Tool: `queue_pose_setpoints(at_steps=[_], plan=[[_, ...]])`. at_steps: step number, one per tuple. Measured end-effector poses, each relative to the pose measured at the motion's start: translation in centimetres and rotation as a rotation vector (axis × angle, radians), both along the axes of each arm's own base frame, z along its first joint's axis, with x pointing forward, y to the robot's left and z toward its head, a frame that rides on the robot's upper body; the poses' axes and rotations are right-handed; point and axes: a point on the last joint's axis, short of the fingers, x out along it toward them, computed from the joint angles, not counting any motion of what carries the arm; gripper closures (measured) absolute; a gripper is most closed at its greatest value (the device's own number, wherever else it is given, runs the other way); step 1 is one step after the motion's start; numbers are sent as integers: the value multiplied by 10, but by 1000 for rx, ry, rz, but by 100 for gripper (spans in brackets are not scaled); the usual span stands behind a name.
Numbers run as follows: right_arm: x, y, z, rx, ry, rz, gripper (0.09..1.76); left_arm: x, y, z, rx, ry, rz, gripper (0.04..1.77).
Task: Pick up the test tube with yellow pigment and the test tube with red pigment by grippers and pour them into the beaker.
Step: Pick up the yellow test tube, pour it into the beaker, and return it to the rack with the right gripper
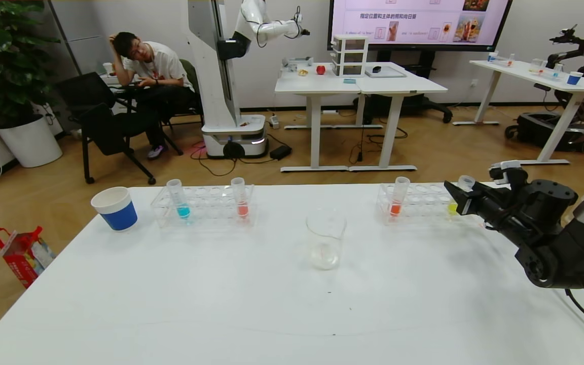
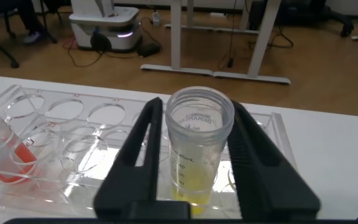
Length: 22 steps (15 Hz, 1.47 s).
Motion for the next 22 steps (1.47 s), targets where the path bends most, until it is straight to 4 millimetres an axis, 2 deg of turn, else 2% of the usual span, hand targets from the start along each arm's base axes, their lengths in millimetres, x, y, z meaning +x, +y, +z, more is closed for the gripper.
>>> queue_pose_setpoints(at_steps=[1, 2, 3, 4, 8, 11, 17, 19, 22], plan=[[0, 0, 0, -1, -1, -1, 148, 0, 0, 0, 0, 0, 0, 6], [0, 0, 0, -1, -1, 0, 148, 0, 0, 0, 0, 0, 0, 6], [0, 0, 1, -1, -2, 0, 124, 0, 0, 0, 0, 0, 0, 6], [0, 0, 1, -1, -3, -1, 136, 0, 0, 0, 0, 0, 0, 6], [-1, -1, 8, -6, -19, -6, 136, 0, 0, 0, 0, 0, 0, 6], [-4, 0, 25, -12, -43, -7, 136, 0, 0, 0, 0, 0, 0, 6], [-10, 3, 77, -33, -82, -2, 136, 0, 0, 0, 0, 0, 0, 6], [-11, 5, 87, -45, -110, 5, 136, 0, 0, 0, 0, 0, 0, 6], [-7, 24, 100, -49, -143, 53, 136, 0, 0, 0, 0, 0, 0, 6]])
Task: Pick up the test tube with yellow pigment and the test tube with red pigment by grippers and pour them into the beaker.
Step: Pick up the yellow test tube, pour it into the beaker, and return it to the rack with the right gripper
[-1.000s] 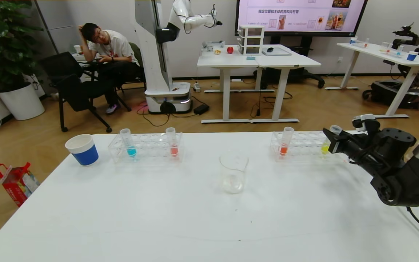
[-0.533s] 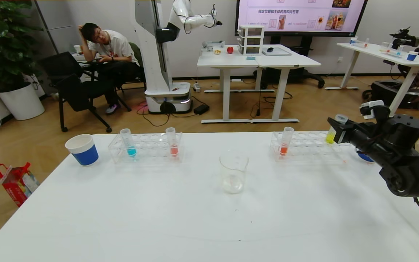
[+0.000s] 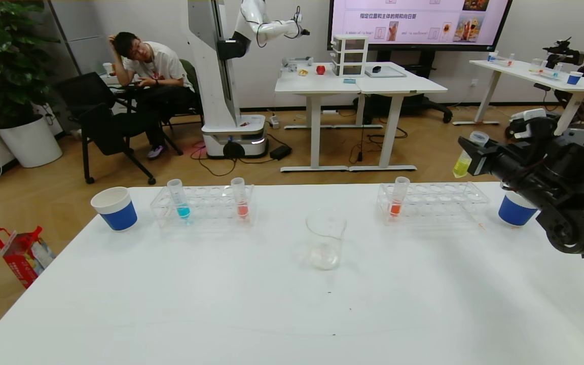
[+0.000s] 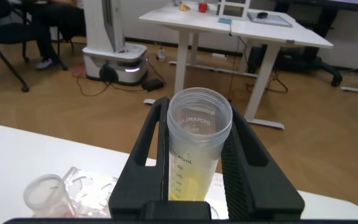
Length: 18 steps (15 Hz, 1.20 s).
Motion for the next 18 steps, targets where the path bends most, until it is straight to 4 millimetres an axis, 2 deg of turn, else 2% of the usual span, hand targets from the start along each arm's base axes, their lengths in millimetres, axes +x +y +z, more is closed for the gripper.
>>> queue_pose_setpoints(at_steps=[3, 6, 8, 12, 15, 18], plan=[[9, 38, 19, -19, -28, 91, 136, 0, 0, 0, 0, 0, 0, 6], [13, 87, 37, -115, -103, 193, 136, 0, 0, 0, 0, 0, 0, 6], [12, 122, 37, -210, -155, 281, 136, 0, 0, 0, 0, 0, 0, 6], [2, 183, 23, -346, -299, 463, 136, 0, 0, 0, 0, 0, 0, 6], [-2, 207, 5, -465, -397, 546, 136, 0, 0, 0, 0, 0, 0, 6], [1, 207, -12, -631, -479, 605, 136, 0, 0, 0, 0, 0, 0, 6]])
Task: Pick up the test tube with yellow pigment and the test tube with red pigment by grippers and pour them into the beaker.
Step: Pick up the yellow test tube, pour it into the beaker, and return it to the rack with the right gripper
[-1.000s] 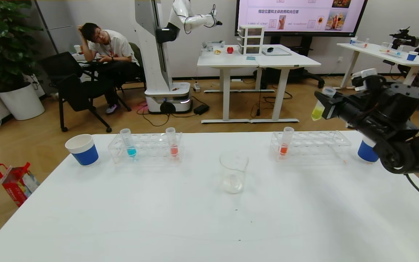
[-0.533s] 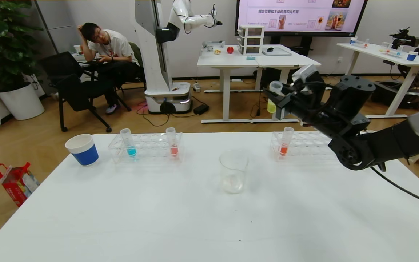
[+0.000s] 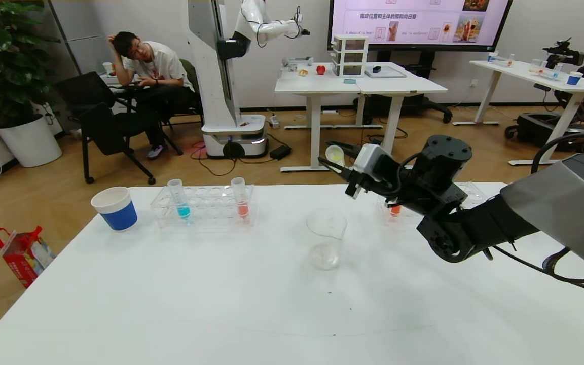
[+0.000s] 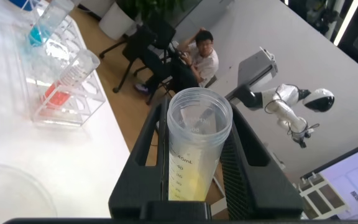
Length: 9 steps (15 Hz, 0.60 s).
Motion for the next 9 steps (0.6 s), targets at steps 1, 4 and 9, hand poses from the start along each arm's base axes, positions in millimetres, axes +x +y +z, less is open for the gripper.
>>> queue_pose_setpoints(at_steps=[1, 4, 9], plan=[[0, -2, -5, -34, -25, 8, 136, 0, 0, 0, 0, 0, 0, 6], [-1, -4, -11, -121, -119, 68, 136, 0, 0, 0, 0, 0, 0, 6], [-2, -9, -15, -220, -269, 156, 136, 0, 0, 0, 0, 0, 0, 6]])
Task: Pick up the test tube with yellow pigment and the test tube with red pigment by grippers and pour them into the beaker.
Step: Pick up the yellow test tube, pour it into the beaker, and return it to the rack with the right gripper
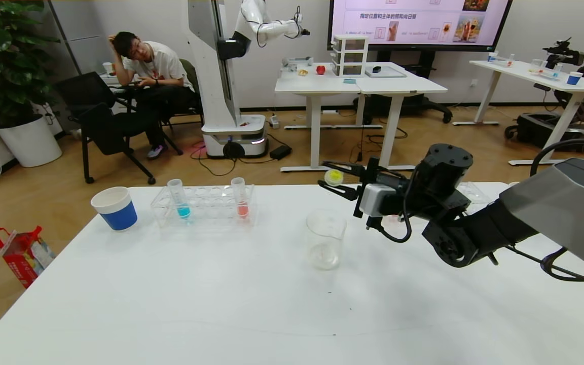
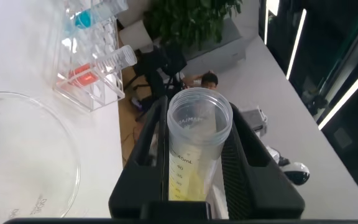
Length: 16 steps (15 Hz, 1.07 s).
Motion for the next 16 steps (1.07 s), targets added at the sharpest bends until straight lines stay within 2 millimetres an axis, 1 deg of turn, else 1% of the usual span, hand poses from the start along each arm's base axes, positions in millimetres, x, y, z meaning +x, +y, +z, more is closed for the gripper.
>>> queue_pose_setpoints(at_steps=[5, 10, 16], plan=[[4, -4, -4, -61, -136, 38, 136, 0, 0, 0, 0, 0, 0, 6], [6, -4, -12, -95, -199, 50, 136, 0, 0, 0, 0, 0, 0, 6], [9, -3, -8, -127, -320, 25, 136, 0, 0, 0, 0, 0, 0, 6]])
